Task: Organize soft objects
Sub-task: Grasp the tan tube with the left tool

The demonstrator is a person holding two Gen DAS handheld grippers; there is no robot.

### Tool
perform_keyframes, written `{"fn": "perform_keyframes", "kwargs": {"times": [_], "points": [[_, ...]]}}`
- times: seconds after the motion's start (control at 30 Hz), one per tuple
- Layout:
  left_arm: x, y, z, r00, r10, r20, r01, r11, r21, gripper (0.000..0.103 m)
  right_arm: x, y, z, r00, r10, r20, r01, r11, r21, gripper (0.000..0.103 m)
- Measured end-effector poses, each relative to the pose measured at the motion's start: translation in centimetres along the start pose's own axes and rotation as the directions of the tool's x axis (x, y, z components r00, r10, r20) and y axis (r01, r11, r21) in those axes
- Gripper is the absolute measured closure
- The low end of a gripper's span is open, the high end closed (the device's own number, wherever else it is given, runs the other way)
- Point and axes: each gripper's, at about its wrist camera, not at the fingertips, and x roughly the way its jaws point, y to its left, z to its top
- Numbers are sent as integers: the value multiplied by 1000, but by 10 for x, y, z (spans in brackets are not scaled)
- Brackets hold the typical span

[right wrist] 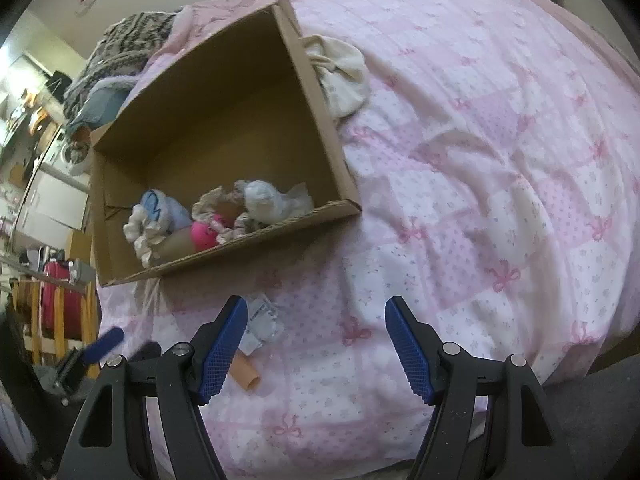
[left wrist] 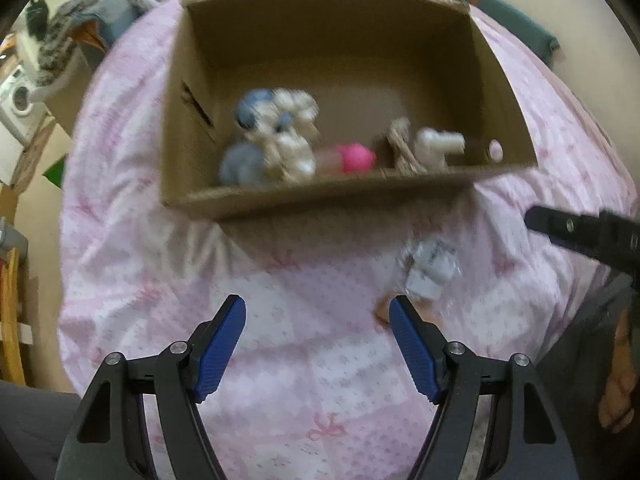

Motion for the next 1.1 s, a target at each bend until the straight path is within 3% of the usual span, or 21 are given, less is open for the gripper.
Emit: {"fn": "perform_keyframes", "kwargs": {"times": [0.4,0.5,0.6,0.63,0.7,0.93,1.1], "points": [[45,-54,-4,982,-144,-126,162,976,147,32,14,-5,3,999,-3,-48,5,1000,30,28],[59,-57,-4,979,-145,-145,166,976,140,54,15,-5,3,999,-9,-52,10,1000,28,28],[63,-56,-5,978,-153,-139,172,976,133,64,17,-5,3,998,-13,-55,14,999,30,28],[63,-57,-5,978,-154,-140,173,976,136,77,18,-5,3,998,-14,-58,15,999,30,28],[62,-55,-6,967,-197,-162,217,970,111,93,18,-5,3,998,-15,-62,17,999,29,28],[49,-37,-13,964,-212,-159,223,973,53,95,21,-4,3,998,-14,-69,16,1000,19,28],[21,-19,-10,976,-159,-146,165,986,24,95,21,-4,3,997,6,-75,-4,1000,22,28]]}}
